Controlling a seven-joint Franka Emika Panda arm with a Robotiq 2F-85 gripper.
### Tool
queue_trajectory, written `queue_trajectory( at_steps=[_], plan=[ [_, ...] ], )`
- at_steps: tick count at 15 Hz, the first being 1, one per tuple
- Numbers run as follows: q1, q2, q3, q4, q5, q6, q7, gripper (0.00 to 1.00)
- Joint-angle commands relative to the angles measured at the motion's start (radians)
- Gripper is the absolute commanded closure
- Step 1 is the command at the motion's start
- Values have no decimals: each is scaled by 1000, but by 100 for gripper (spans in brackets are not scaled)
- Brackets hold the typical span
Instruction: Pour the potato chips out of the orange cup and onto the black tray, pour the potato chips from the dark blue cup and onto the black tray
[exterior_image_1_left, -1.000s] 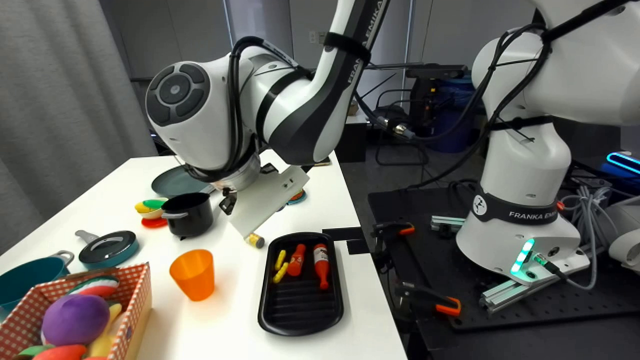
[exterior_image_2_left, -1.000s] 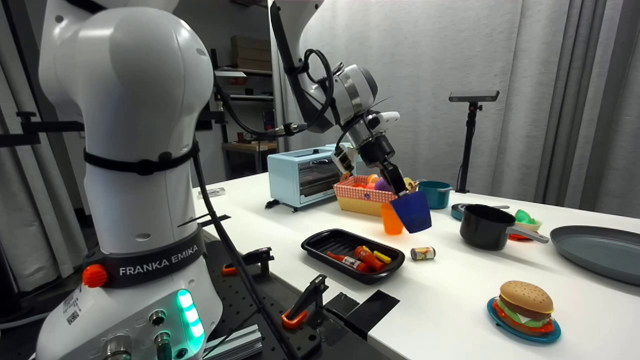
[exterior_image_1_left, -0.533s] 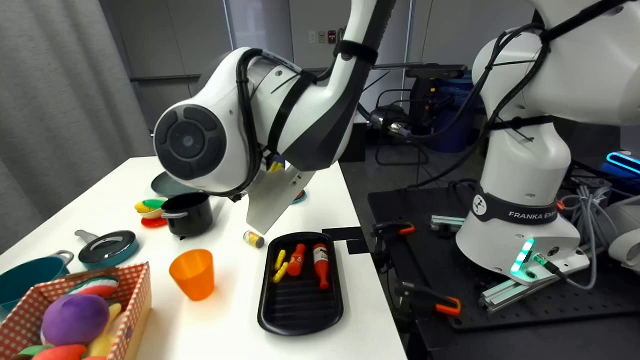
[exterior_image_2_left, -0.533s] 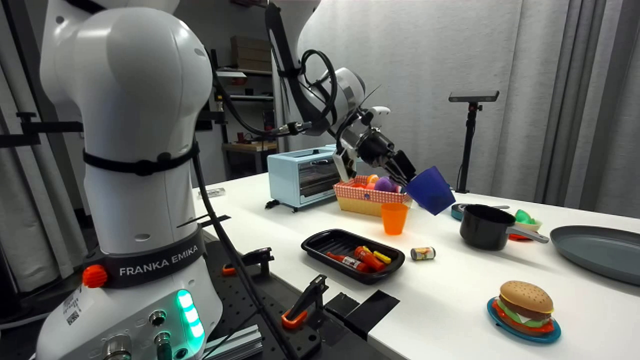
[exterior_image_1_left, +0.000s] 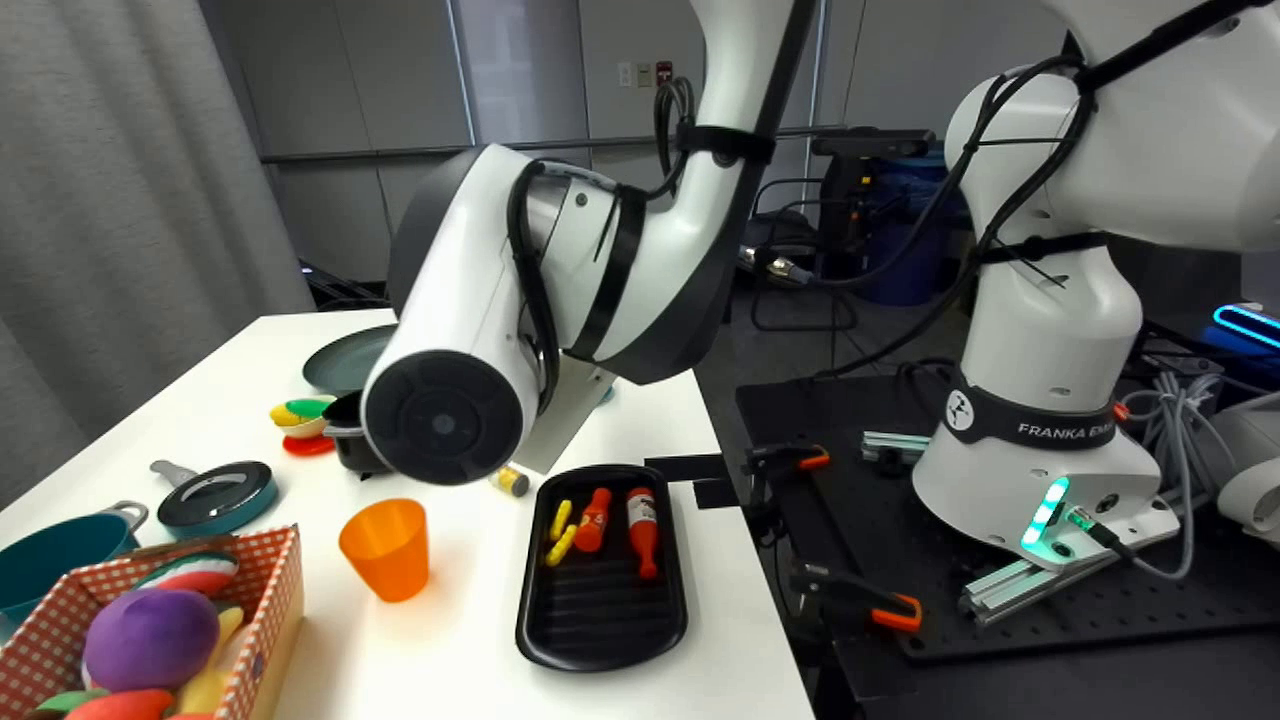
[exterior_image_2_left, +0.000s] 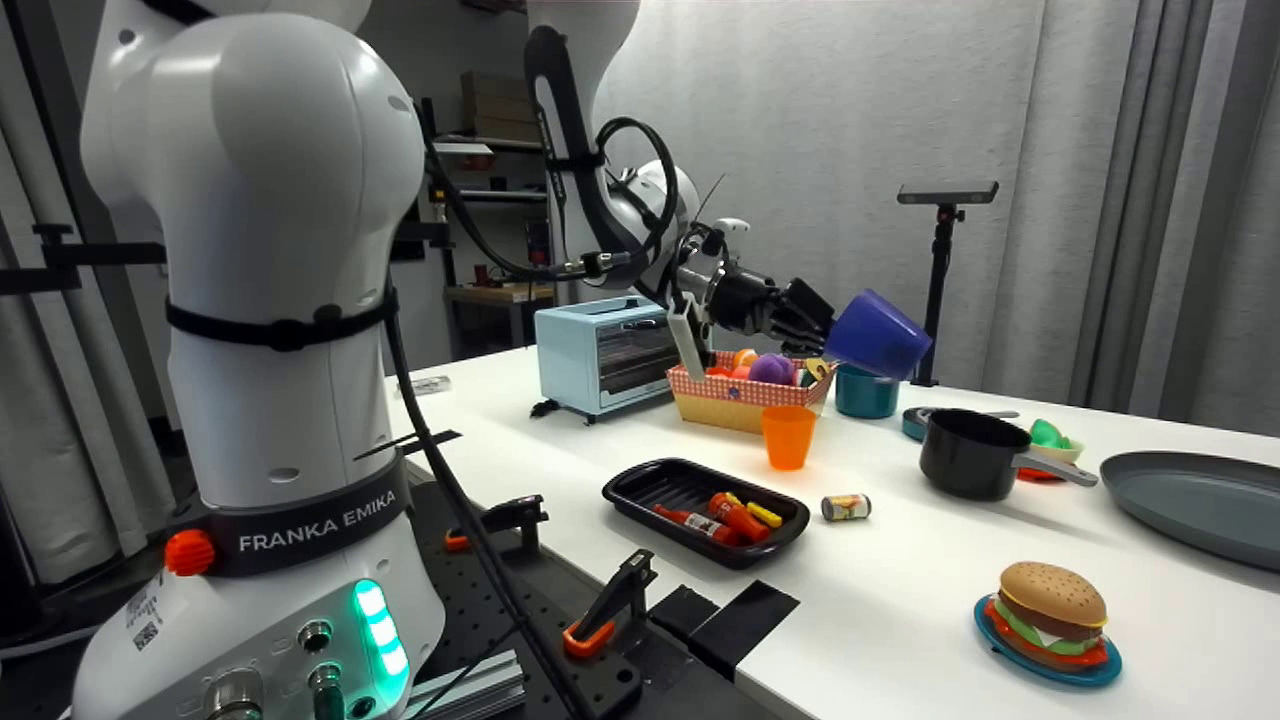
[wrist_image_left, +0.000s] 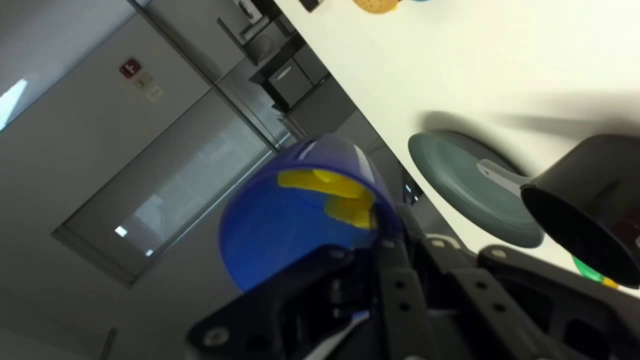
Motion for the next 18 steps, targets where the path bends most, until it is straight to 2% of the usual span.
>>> queue_trajectory(
  at_steps=[1,8,14,18],
  plan=[
    [-19,43,41,20,-93,-91,96,99],
    [-28,96,55,30,-231,-248,328,99],
    [-86,107,69,68,-194,-203,535,99],
    [-100,116,67,87,-255,-190,618,99]
  ],
)
